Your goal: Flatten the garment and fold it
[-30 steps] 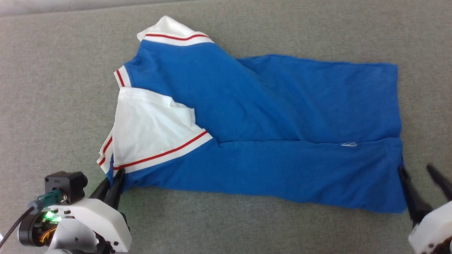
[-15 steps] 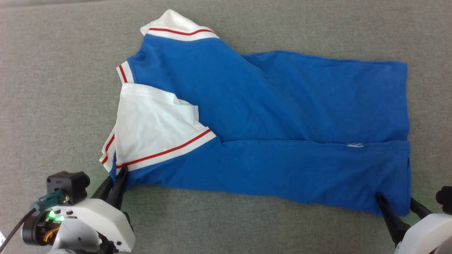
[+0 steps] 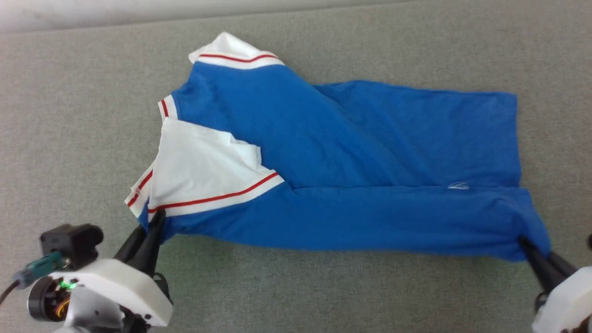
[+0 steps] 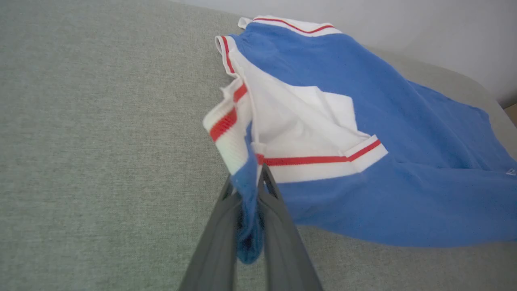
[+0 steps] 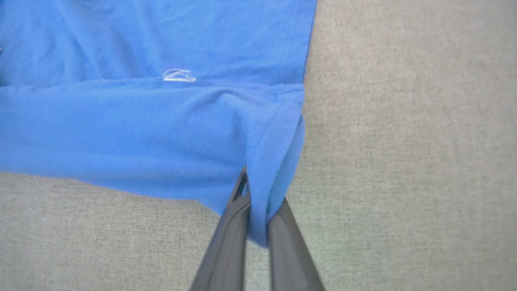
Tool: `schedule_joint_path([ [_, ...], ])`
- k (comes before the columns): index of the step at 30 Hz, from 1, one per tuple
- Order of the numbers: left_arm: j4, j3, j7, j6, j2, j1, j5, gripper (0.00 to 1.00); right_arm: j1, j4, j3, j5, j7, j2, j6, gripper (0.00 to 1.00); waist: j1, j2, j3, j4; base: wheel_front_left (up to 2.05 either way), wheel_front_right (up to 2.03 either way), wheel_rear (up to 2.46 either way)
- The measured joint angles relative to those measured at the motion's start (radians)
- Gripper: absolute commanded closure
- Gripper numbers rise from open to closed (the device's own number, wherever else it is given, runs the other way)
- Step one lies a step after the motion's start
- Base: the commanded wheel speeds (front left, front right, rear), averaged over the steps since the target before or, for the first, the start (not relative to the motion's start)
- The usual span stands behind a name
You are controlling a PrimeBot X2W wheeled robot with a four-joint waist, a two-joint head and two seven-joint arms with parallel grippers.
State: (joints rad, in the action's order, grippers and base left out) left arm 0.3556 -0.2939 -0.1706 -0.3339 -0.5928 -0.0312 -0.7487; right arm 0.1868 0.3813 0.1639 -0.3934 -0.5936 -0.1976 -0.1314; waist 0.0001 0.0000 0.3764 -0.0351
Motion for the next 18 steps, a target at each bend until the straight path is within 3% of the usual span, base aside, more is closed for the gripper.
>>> schedule_joint_path([
  [8, 0.125, 0.04, -0.016, -0.013, -0.031, -0.166, -0.067, 1.0, 0.005, 0.05, 0.1, -0.052, -0.059, -0.038, -0.001, 1.0, -0.0002, 0.0, -0.06, 0.012, 0.0, 0.0, 0.0],
  [12, 0.148, 0.042, -0.024, -0.035, -0.031, -0.263, -0.081, 1.0, 0.065, 0.049, 0.137, -0.072, -0.103, -0.009, -0.002, 1.0, -0.0002, 0.0, -0.071, 0.035, 0.0, 0.0, 0.0],
  [18, 0.127, 0.011, -0.019, -0.037, 0.021, -0.358, -0.14, 1.0, 0.139, 0.035, 0.181, -0.064, -0.182, 0.042, -0.002, 1.0, -0.0002, 0.0, -0.065, 0.063, 0.0, 0.0, 0.0],
])
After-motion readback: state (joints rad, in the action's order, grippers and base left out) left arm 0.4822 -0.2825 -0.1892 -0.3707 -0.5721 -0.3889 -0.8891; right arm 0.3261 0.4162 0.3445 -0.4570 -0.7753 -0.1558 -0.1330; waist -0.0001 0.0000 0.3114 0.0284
